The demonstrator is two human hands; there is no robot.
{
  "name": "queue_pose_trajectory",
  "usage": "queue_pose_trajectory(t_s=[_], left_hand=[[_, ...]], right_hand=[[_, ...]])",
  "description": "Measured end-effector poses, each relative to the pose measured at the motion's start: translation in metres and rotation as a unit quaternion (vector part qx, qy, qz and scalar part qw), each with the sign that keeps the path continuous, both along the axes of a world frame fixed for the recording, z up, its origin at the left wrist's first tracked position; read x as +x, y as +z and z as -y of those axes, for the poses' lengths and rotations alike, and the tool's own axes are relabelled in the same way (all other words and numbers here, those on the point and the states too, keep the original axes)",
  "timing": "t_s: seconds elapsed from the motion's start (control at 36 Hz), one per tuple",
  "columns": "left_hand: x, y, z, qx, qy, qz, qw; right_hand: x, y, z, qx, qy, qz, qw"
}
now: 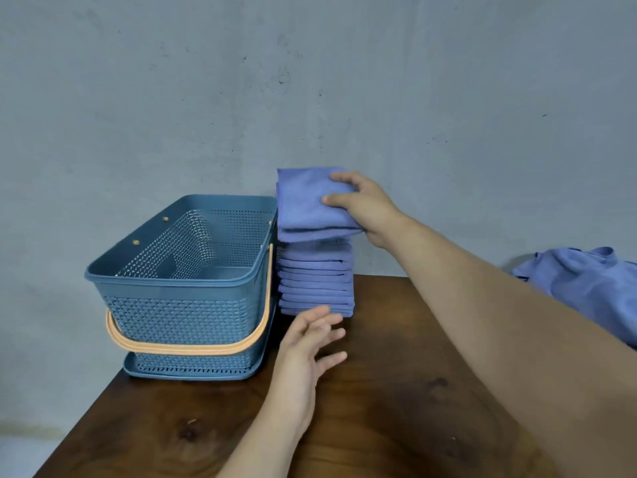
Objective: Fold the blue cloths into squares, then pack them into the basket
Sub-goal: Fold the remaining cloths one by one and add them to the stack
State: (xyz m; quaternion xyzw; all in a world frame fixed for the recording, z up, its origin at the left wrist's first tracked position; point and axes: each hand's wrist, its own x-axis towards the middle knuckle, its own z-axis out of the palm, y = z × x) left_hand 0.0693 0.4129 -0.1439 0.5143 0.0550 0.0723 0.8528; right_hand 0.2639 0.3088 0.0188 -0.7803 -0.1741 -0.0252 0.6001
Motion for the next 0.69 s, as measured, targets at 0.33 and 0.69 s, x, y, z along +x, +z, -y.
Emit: queue_pose_trajectory(t_s=[0.33, 0.69], left_hand=[[0.002, -0.004, -0.001, 0.048, -0.014, -0.003, 0.999], [0.000, -0.003, 0.001, 0.078, -0.016, -0.006, 0.997]], right_hand=[[0.017, -0.046, -0.007, -0.016, 0.007, -0.190, 0.982], [0.017, -0.057, 0.011, -0.185, -0.081, 0.037, 0.979]])
